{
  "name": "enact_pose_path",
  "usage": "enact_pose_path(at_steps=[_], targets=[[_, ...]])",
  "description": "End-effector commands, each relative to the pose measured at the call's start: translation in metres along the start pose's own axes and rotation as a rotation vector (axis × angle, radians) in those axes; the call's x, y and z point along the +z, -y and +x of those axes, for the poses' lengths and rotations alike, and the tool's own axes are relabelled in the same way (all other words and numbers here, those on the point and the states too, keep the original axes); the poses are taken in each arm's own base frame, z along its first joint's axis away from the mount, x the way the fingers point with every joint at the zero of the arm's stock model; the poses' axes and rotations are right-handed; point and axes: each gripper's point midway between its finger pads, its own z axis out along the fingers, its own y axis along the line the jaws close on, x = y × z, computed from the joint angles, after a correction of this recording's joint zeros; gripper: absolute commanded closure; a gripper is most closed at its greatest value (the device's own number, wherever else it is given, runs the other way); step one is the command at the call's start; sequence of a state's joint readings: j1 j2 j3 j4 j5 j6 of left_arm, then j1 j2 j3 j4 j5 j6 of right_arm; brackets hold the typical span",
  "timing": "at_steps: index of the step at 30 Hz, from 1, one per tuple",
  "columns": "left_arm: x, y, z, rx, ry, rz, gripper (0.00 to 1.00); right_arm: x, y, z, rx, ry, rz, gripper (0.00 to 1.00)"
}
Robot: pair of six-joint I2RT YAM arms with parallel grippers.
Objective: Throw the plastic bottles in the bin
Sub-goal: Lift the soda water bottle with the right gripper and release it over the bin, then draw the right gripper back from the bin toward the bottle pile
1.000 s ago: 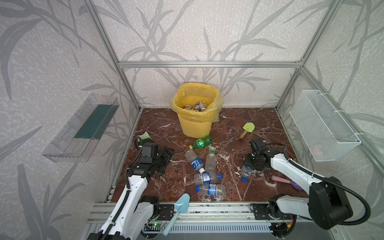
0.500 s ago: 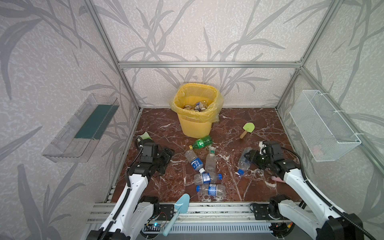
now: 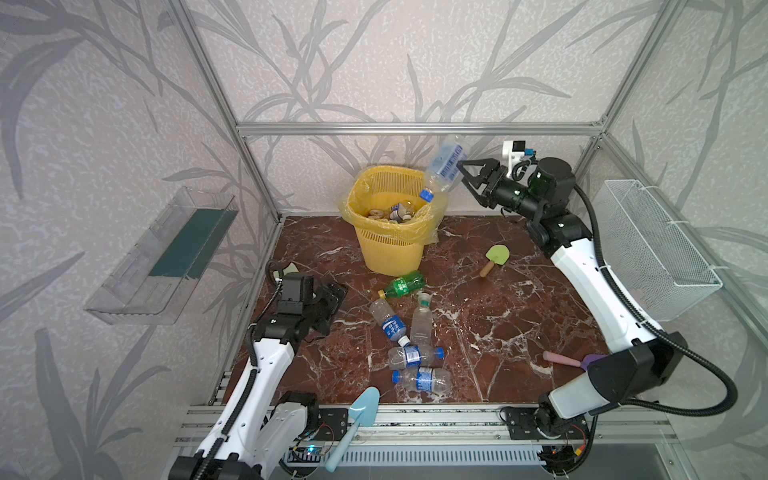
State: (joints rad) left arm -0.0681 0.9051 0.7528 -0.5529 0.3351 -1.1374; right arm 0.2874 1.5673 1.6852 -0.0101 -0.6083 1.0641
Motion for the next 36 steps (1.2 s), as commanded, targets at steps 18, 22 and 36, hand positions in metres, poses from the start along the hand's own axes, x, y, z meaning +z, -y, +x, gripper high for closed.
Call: enact_pose_path(at_steps=[18, 22, 36], targets=[[0.006, -0.036, 0.006, -0.008, 0.001, -0.067, 0.07, -0.152, 0.262, 0.203, 0.274, -0.197, 0.661, 0.23], [0.006, -0.038, 0.011, 0.002, -0.023, -0.071, 0.07, -0.154, 0.265, 0.213, 0.257, -0.236, 0.678, 0.24], [0.009, -0.041, 0.026, 0.018, -0.085, -0.040, 0.07, -0.144, 0.269, 0.245, 0.237, -0.304, 0.667, 0.25]])
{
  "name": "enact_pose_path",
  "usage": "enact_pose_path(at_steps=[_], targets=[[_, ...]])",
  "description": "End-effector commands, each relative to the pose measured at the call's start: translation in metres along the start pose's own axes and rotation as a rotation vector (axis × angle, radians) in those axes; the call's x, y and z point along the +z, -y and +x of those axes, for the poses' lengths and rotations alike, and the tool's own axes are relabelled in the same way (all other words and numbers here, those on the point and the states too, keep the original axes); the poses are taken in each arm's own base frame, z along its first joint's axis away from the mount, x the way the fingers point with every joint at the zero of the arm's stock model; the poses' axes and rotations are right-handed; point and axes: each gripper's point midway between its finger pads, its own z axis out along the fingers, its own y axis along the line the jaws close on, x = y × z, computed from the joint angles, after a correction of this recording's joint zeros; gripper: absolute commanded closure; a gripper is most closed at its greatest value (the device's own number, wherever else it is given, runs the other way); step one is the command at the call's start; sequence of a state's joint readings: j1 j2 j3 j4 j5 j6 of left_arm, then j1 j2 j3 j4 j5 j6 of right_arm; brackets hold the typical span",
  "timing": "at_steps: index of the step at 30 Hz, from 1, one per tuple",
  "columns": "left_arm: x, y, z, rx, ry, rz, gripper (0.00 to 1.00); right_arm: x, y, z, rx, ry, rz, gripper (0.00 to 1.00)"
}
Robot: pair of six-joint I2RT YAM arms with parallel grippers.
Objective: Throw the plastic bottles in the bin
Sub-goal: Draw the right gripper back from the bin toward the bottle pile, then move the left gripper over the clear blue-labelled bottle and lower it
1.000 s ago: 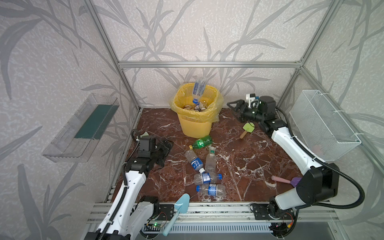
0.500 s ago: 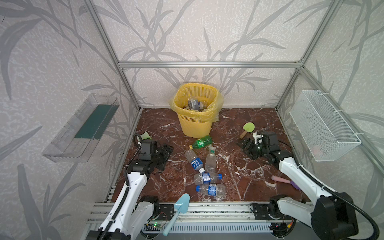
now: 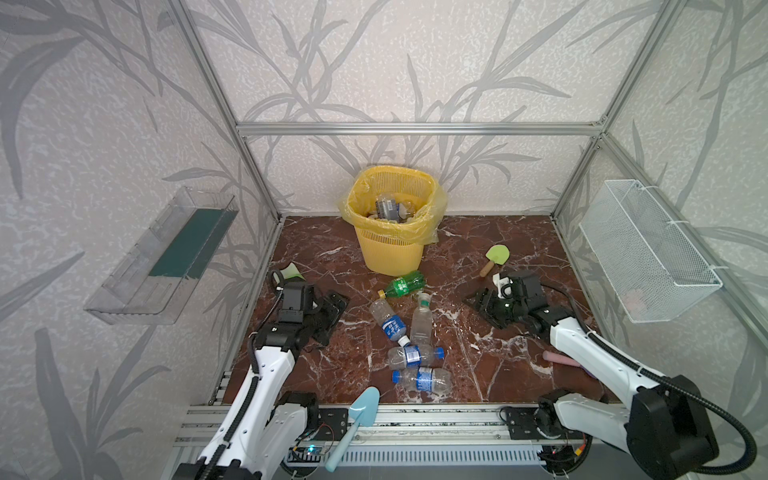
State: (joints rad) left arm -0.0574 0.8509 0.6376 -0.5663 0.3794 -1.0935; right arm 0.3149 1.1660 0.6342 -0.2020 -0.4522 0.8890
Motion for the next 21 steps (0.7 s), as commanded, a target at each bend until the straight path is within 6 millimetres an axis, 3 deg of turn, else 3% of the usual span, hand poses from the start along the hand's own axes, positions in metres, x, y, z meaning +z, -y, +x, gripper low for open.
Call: enact_pose_path(at_steps=[1, 7, 15, 21], targets=[[0.002, -0.004, 0.007, 0.004, -0.024, 0.008, 0.07, 0.004, 0.002, 0.002, -0.011, 0.006, 0.000, 0.25], [0.008, 0.002, 0.018, 0.025, -0.035, 0.010, 0.07, 0.006, 0.005, 0.004, -0.010, 0.003, 0.002, 0.25], [0.035, 0.015, 0.053, 0.083, -0.096, -0.001, 0.07, 0.004, 0.009, 0.007, -0.012, 0.011, 0.001, 0.25], [0.049, 0.022, 0.068, 0.117, -0.119, -0.012, 0.07, 0.001, 0.011, 0.009, -0.016, 0.018, 0.001, 0.25]])
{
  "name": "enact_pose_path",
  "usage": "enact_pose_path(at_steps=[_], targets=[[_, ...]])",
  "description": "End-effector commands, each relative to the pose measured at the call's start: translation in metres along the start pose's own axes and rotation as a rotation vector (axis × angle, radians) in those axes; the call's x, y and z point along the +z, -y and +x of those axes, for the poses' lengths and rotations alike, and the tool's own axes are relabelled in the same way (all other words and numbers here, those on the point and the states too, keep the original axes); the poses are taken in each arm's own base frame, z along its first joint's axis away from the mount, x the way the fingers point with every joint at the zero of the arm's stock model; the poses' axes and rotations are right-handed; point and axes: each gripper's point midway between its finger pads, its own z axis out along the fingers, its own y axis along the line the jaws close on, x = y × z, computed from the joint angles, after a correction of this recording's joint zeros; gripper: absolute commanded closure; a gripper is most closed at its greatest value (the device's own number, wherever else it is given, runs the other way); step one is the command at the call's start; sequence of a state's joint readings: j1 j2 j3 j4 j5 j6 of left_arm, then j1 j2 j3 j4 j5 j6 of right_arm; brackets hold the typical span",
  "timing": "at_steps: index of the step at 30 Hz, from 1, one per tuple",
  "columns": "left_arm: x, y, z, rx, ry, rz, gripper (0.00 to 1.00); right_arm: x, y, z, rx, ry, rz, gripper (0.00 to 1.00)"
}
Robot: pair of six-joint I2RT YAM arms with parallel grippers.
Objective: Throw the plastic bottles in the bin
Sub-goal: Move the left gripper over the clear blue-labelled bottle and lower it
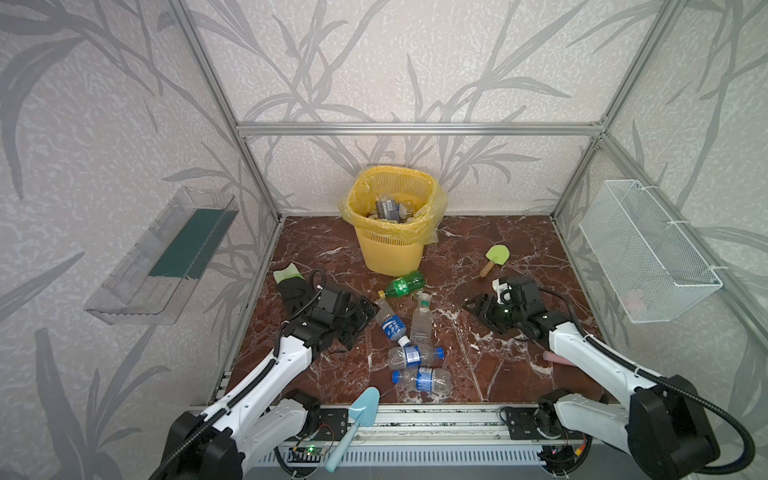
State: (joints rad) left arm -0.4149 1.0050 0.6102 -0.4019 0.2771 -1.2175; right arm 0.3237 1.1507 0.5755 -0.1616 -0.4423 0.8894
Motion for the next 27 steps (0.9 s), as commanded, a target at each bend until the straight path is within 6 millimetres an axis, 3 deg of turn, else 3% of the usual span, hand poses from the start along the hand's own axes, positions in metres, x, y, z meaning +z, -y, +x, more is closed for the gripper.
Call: enact_pose_path(at_steps=[1, 10, 27], targets=[[0.008, 0.006, -0.003, -0.014, 0.030, 0.011, 0.07, -0.003, 0.000, 0.000, -0.012, 0.019, -0.006, 0.25], [0.035, 0.014, 0.012, 0.005, -0.014, -0.002, 0.08, -0.003, 0.001, 0.002, -0.017, 0.021, -0.005, 0.25], [0.065, 0.015, 0.017, 0.024, -0.052, -0.051, 0.09, -0.002, 0.003, 0.001, -0.020, 0.019, -0.001, 0.25]])
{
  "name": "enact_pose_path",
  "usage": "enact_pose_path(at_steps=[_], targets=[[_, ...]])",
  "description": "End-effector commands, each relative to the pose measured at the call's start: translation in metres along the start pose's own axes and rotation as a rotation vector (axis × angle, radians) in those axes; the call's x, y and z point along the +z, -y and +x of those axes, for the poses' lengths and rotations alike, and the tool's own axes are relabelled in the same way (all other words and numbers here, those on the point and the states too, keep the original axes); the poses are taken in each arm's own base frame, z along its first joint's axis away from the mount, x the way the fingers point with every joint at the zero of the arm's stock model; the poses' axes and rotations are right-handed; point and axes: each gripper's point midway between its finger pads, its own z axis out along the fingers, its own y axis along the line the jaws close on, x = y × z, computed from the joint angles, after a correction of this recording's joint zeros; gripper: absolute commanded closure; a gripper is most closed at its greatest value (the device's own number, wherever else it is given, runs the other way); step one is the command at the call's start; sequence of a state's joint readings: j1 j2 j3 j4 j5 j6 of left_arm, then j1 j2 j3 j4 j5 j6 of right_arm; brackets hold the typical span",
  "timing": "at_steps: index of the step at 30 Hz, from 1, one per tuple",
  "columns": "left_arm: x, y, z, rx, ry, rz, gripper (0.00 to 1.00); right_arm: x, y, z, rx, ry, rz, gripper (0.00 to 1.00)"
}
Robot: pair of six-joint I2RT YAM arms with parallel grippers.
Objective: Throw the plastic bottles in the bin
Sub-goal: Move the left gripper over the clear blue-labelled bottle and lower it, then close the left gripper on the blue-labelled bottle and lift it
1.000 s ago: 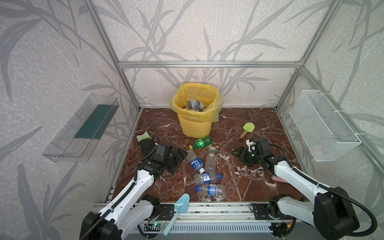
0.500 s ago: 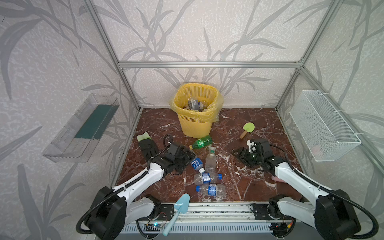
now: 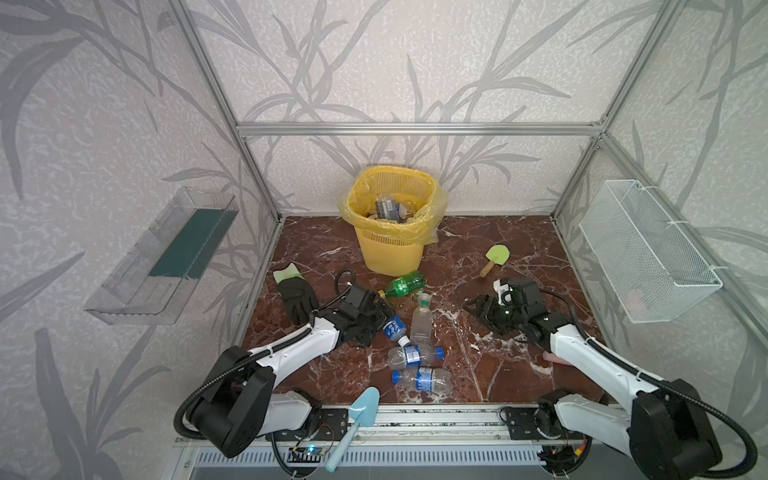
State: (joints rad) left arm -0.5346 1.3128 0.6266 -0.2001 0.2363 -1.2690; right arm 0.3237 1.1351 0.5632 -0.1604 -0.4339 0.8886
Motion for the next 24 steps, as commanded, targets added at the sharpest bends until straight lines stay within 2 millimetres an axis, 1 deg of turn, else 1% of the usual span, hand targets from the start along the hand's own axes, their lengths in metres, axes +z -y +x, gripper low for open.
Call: enact_pose_path(at_steps=[1, 9, 18, 24], targets=[[0.000, 0.019, -0.004, 0.001, 0.011, 0.038, 0.09, 0.000, 0.000, 0.000, -0.020, 0.009, -0.004, 0.25], [0.009, 0.015, -0.005, 0.004, 0.010, 0.008, 0.14, -0.001, 0.003, 0.000, -0.017, 0.013, 0.000, 0.25], [0.017, 0.013, -0.005, 0.007, 0.002, -0.008, 0.21, 0.000, 0.005, 0.000, -0.015, 0.012, 0.002, 0.26], [0.018, 0.000, -0.005, 0.001, 0.005, -0.072, 0.30, -0.001, 0.007, 0.000, -0.012, 0.013, 0.002, 0.26]])
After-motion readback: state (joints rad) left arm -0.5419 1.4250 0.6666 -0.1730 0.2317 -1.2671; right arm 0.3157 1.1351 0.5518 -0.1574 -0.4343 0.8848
